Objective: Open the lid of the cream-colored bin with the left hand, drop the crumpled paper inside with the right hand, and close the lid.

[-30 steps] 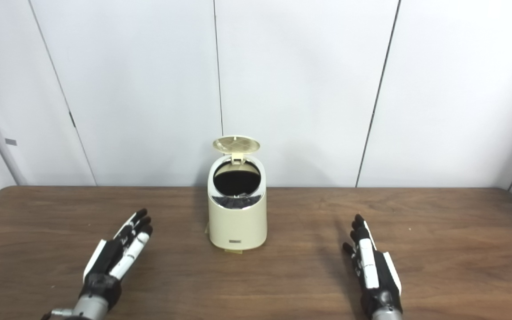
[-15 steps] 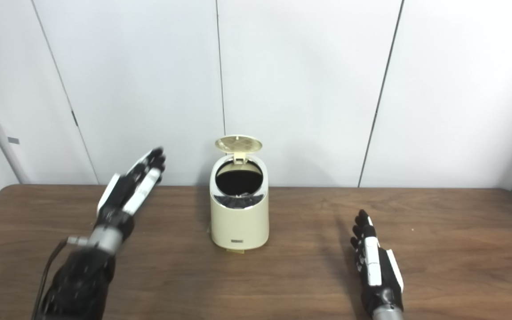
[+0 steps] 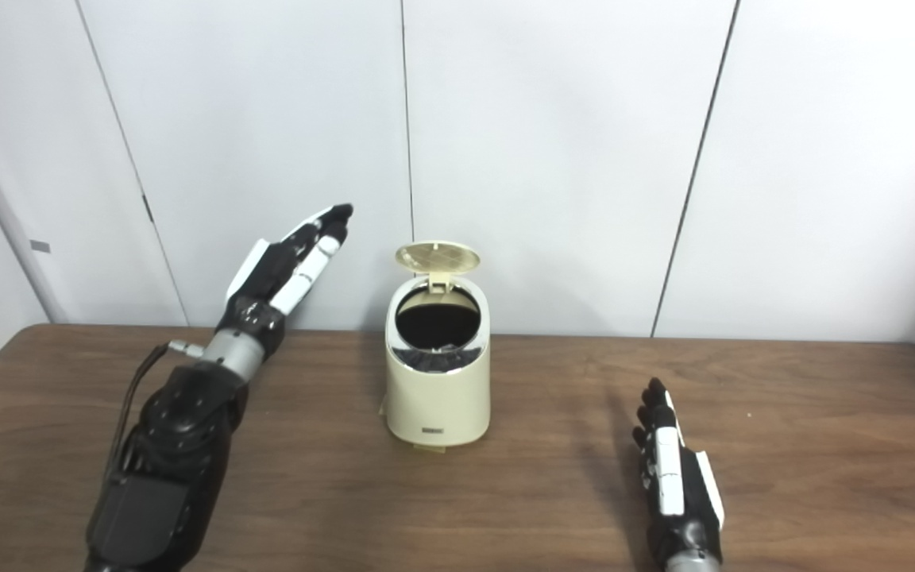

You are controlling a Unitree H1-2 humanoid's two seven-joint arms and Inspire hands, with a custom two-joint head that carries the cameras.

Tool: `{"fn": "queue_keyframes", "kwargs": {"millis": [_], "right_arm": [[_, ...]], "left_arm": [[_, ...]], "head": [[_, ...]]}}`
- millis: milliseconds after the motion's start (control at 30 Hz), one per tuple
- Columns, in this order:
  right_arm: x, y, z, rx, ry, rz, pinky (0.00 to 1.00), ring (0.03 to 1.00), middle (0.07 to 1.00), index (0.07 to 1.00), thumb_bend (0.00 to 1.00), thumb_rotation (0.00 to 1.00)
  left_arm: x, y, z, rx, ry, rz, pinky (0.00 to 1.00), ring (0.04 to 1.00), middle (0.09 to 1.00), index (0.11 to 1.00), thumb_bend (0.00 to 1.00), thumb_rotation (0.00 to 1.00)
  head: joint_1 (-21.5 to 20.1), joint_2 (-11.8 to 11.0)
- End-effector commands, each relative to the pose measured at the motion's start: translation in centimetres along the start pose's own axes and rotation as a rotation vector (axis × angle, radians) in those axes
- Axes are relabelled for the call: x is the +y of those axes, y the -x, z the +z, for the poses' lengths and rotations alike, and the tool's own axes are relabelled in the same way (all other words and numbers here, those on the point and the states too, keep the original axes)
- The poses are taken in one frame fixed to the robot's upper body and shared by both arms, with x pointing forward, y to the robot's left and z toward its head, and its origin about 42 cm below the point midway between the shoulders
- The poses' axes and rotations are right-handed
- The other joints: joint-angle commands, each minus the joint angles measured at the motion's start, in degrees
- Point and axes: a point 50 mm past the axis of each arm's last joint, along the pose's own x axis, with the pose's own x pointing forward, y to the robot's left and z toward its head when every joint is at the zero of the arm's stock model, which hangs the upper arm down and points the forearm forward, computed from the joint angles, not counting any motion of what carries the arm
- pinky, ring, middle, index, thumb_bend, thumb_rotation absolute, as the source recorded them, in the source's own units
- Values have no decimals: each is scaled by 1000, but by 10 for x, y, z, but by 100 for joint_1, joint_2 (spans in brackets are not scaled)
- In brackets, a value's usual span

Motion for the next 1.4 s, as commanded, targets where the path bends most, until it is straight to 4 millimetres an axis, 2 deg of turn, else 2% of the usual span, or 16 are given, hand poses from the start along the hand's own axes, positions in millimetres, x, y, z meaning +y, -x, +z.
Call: {"fn": "queue_keyframes", "kwargs": {"millis": [0, 67, 200, 333, 433, 533, 700, 1000, 1200, 1367], "right_arm": [[6, -4, 10, -69, -15, 9, 1000, 1000, 1000, 1000, 653, 1000], [7, -3, 10, -65, -6, 4, 1000, 1000, 1000, 1000, 661, 1000], [8, -3, 11, -60, 12, 2, 1000, 1000, 994, 1000, 660, 1000], [10, -3, 12, -57, 14, 4, 1000, 996, 989, 1000, 640, 1000], [12, -3, 13, -50, 12, 6, 1000, 991, 984, 1000, 628, 1000], [14, -2, 14, -37, 16, 7, 1000, 990, 981, 1000, 633, 1000], [15, -2, 13, -22, 28, -2, 1000, 995, 978, 1000, 616, 1000], [18, -3, 14, -10, 19, -8, 1000, 1000, 978, 1000, 614, 1000], [18, -4, 13, -6, -3, -15, 1000, 1000, 981, 1000, 619, 1000], [19, -4, 15, -12, -8, -20, 1000, 993, 980, 1000, 628, 1000]], "left_arm": [[6, -19, 32, -92, -65, -5, 954, 976, 952, 946, 553, 850], [4, -24, 36, -102, -98, -22, 940, 967, 945, 937, 562, 857], [-1, -28, 42, -118, -182, -49, 940, 972, 954, 931, 541, 952], [-6, -31, 46, -134, -263, -60, 927, 969, 944, 881, 490, 998], [-9, -32, 48, -156, -361, -71, 894, 936, 893, 829, 445, 1000], [-11, -31, 48, -148, -432, -81, 902, 951, 914, 790, 482, 1000], [-15, -29, 45, -151, -470, -84, 901, 955, 924, 733, 480, 1000], [-14, -27, 42, -161, -568, -121, 865, 945, 924, 685, 537, 1000], [-14, -24, 40, -177, -604, -135, 848, 930, 889, 639, 532, 1000], [-17, -19, 34, -192, -665, -163, 827, 929, 888, 635, 550, 1000]], "head": [[-24, 9], [-49, 15], [-85, 30], [-102, 40], [-128, 62], [-152, 84], [-172, 105], [-245, 172], [-277, 212], [-332, 245]]}}
